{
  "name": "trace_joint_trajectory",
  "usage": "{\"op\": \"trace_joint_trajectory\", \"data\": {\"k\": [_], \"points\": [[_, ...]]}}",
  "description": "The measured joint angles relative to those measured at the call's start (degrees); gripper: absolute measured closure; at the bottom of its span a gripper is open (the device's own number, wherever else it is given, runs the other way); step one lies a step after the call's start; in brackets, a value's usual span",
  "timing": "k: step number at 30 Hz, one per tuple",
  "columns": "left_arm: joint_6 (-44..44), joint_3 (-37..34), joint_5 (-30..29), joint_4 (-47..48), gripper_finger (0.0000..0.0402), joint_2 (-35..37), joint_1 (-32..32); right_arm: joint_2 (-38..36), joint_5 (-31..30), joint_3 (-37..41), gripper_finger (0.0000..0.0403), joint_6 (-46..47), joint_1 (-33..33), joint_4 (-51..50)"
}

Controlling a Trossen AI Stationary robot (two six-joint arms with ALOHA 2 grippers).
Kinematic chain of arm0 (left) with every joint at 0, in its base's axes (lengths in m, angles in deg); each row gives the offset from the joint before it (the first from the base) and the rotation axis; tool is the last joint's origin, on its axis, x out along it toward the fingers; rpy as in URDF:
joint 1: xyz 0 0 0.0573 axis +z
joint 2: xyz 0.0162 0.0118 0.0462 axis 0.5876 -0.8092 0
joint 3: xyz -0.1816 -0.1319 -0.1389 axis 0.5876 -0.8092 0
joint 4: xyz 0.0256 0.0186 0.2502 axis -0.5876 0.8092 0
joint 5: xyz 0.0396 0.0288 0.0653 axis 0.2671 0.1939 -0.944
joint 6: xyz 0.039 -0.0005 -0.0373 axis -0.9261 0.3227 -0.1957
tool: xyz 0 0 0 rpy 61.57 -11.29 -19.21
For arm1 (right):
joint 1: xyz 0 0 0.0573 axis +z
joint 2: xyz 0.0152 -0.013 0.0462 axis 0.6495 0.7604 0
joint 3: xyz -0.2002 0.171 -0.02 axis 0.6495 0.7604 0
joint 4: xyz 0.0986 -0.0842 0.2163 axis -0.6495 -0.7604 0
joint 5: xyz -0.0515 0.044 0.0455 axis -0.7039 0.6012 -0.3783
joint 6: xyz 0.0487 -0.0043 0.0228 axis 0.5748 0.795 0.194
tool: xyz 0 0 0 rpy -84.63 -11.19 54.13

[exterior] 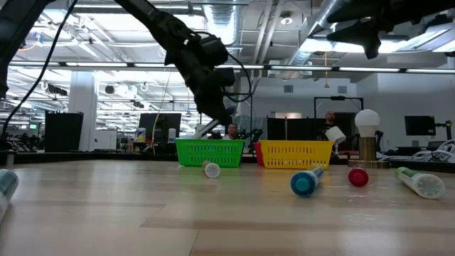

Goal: Pick & Place Markers
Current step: Put the large dark blue marker into the green basket

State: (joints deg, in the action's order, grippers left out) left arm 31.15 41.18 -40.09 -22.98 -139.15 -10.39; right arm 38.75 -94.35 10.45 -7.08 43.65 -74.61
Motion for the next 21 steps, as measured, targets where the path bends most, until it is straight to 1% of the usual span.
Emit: {"op": "trace_joint_trajectory", "data": {"k": [6, 12, 21], "points": [[-3.25, 0.62, -0.24, 4.73, 0.0342, -0.91, 1.44, -0.01, 0.0, 0.0, 0.0218, -0.01, -1.27, 0.0], [-4.73, 0.62, -0.13, 3.33, 0.0342, -2.25, 1.34, 0.01, -0.02, -0.01, 0.0216, 0.01, -2.81, 0.45], [-6.42, 0.6, -0.02, 2.35, 0.0342, -6.92, 1.22, 0.01, 0.0, -0.07, 0.0215, 0.05, -4.07, 0.68]]}}
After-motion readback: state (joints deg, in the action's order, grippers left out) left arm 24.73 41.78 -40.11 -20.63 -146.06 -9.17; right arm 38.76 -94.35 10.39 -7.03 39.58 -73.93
